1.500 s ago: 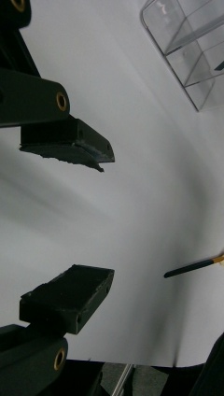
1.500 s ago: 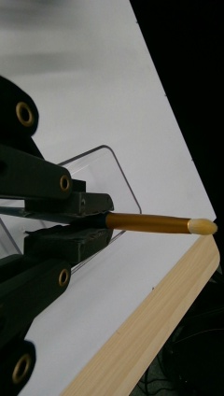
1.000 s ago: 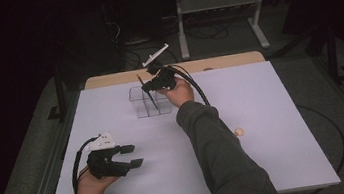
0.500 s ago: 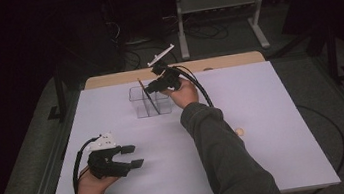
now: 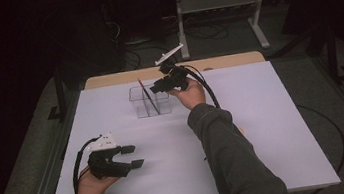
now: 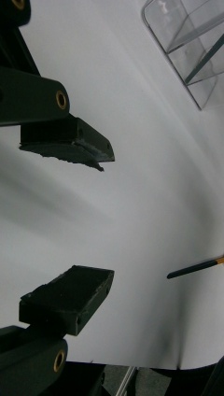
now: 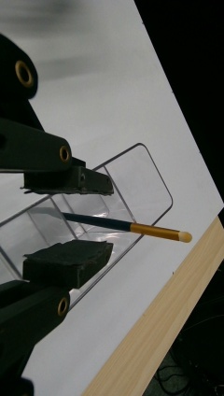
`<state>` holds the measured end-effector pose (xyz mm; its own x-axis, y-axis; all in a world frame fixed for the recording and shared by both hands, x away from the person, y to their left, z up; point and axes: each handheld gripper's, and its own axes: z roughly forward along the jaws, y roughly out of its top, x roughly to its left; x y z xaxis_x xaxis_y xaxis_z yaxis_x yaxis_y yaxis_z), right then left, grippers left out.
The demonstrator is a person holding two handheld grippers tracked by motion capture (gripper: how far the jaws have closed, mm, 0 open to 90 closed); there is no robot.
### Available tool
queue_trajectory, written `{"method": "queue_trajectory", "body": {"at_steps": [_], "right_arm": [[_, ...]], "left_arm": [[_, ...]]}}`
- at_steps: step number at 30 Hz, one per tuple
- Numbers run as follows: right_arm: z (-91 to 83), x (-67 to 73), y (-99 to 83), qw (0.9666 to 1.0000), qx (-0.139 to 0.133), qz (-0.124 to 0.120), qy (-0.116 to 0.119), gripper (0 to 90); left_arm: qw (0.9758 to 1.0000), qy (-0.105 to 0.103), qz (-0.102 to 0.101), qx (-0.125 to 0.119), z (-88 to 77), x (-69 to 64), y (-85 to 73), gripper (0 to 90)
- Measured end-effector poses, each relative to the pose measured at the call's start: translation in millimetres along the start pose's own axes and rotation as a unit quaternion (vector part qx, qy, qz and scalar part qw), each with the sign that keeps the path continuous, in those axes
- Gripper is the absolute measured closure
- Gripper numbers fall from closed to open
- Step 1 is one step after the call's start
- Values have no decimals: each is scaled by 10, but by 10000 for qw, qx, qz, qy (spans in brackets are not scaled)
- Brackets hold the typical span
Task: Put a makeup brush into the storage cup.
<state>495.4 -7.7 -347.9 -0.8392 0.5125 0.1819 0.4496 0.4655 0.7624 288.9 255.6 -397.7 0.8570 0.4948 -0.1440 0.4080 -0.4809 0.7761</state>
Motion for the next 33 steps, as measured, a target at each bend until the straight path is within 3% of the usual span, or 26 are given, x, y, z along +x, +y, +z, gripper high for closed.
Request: {"method": "queue_trajectory", "body": {"at_steps": [33], "right_arm": [[-416, 20, -361, 9999, -61, 93, -10, 537]], "left_arm": [[10000, 36, 61, 52, 19, -4, 0, 348]]}}
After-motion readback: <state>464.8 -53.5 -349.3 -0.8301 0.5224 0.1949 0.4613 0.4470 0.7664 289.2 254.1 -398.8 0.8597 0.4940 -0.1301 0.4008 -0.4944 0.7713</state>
